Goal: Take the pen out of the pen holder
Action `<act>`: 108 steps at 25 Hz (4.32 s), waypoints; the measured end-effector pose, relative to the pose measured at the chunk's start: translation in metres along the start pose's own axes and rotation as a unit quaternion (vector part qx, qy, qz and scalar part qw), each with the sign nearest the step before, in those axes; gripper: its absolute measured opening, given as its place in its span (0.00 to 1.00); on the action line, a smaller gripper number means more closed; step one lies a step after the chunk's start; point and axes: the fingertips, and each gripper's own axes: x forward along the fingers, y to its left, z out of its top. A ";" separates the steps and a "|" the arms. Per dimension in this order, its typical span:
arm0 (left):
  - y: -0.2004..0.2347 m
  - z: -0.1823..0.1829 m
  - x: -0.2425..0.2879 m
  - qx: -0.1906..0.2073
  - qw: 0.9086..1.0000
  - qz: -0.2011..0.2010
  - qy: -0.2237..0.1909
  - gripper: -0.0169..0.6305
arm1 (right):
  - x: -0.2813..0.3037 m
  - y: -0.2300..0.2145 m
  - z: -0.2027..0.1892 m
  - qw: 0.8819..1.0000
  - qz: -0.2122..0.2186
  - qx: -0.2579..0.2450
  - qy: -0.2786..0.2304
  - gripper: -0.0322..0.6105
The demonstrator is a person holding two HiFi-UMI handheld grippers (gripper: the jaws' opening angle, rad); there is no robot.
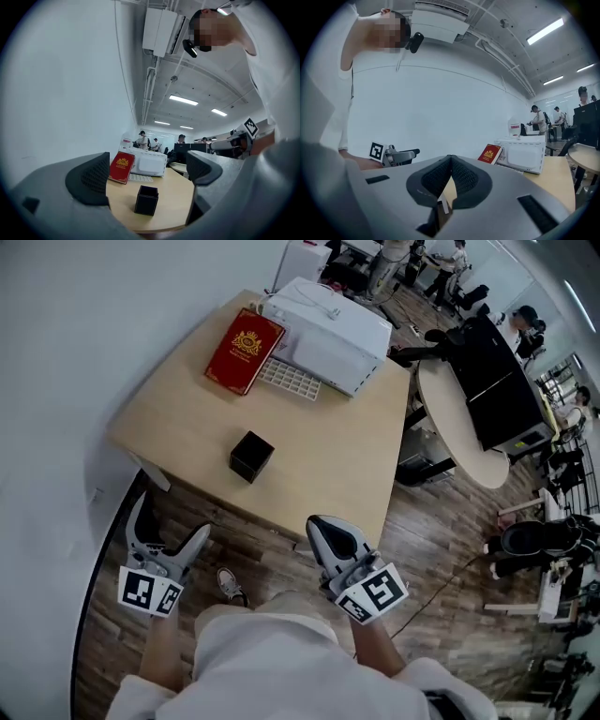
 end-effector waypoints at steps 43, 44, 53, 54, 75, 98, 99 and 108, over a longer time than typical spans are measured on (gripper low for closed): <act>-0.020 -0.179 0.156 0.050 0.979 -0.041 0.192 0.74 | 0.081 -0.119 -0.064 0.996 0.051 0.065 0.038 0.05; -0.022 -0.185 0.160 0.058 0.977 -0.043 0.199 0.72 | 0.082 -0.120 -0.067 0.996 0.053 0.068 0.038 0.05; -0.032 -0.225 0.189 0.103 0.958 -0.033 0.264 0.48 | 0.098 -0.138 -0.093 0.991 0.074 0.099 0.048 0.05; -0.033 -0.228 0.189 0.105 0.957 -0.034 0.268 0.47 | 0.102 -0.138 -0.096 0.991 0.077 0.103 0.048 0.05; -0.030 -0.227 0.192 0.079 0.968 -0.029 0.238 0.32 | 0.133 -0.133 -0.135 0.979 0.145 0.111 0.086 0.05; -0.010 -0.227 0.214 0.099 0.965 -0.002 0.242 0.20 | 0.142 -0.140 -0.143 0.977 0.162 0.102 0.089 0.05; -0.009 -0.228 0.215 0.098 0.965 -0.002 0.244 0.20 | 0.142 -0.140 -0.144 0.977 0.162 0.103 0.089 0.05; 0.000 -0.232 0.224 0.098 0.963 0.010 0.251 0.16 | 0.145 -0.144 -0.146 0.977 0.162 0.110 0.084 0.05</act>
